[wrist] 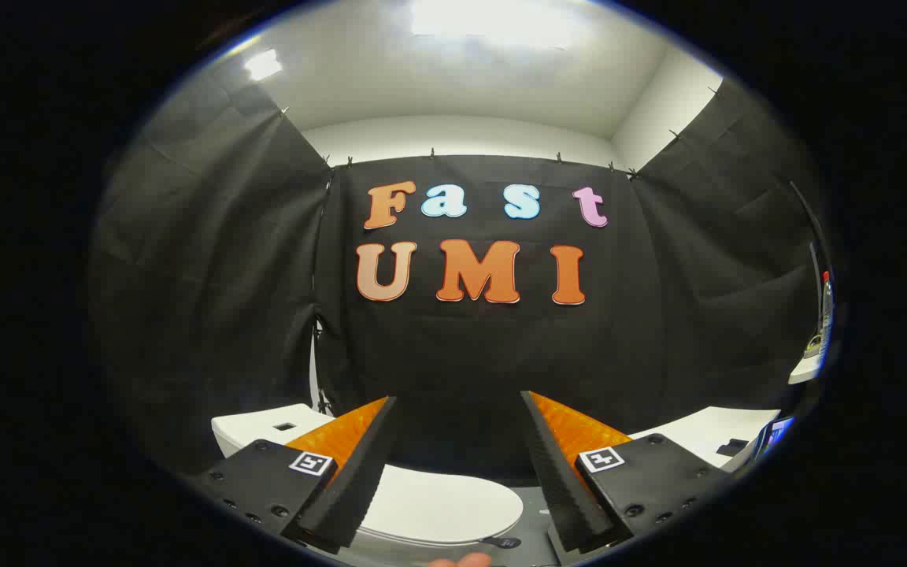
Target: Open the toilet lid.
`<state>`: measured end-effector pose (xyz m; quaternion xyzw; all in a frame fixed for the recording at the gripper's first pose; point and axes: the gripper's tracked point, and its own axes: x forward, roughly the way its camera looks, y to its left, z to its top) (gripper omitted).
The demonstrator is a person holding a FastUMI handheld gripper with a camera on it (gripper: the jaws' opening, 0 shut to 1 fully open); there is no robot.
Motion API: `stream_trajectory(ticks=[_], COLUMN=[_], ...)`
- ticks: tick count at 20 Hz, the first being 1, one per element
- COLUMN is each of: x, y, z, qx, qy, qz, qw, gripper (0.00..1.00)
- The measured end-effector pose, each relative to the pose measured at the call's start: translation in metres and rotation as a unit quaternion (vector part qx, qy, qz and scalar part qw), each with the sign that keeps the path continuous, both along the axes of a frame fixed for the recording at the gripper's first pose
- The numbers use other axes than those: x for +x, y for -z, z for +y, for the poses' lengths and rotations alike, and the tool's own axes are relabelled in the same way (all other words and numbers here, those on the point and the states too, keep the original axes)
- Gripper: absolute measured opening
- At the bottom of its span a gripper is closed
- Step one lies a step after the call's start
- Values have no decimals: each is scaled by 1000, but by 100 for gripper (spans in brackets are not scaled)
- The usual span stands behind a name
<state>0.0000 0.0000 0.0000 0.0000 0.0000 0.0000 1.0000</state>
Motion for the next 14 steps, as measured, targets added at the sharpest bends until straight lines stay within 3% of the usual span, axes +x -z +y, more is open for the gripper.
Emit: stream_trajectory(ticks=[14], x=[2], y=[4], z=[8], qx=[2], qy=[-10], qz=[5], qw=[1000], gripper=[98])
